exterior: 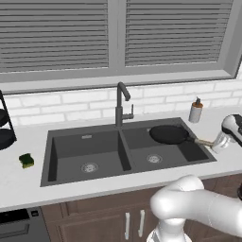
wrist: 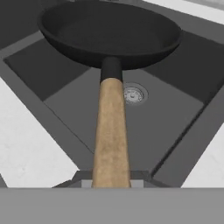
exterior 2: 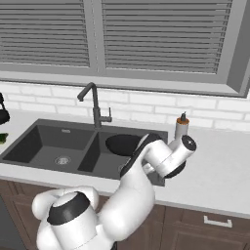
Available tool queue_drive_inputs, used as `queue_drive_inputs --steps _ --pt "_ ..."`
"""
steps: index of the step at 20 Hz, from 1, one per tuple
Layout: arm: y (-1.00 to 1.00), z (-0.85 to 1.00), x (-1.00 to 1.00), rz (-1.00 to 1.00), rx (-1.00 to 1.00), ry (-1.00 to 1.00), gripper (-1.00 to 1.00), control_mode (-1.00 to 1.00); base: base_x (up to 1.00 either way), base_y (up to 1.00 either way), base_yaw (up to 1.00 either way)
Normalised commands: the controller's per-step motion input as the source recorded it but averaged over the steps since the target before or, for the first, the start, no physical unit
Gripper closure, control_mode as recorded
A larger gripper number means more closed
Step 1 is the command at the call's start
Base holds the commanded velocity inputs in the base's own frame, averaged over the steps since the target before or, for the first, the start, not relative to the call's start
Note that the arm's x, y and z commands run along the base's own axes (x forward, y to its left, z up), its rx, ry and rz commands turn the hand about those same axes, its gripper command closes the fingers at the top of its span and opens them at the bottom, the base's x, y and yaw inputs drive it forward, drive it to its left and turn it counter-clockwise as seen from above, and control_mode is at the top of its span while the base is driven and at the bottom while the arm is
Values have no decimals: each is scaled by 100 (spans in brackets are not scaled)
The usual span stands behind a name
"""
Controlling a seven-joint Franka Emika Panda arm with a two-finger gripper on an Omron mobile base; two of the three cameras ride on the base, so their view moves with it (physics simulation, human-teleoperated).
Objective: Pick the pan and sponge and place them into the sink. Then turn on the water.
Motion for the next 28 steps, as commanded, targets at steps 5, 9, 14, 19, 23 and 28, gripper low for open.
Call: queue_drive_inputs --steps 5,9,14,19,23,28 --pt "38 -5 34 17 0 4 100 -100 0 0 0" --pt "49 -12 43 7 -1 4 100 -100 0 0 0" --pt "37 -17 29 6 0 3 100 -100 0 0 0" --pt "30 -25 18 5 0 2 100 -100 0 0 0" --pt "5 -28 4 1 0 0 100 -100 0 0 0" --pt "-1 -35 6 0 0 0 100 -100 0 0 0"
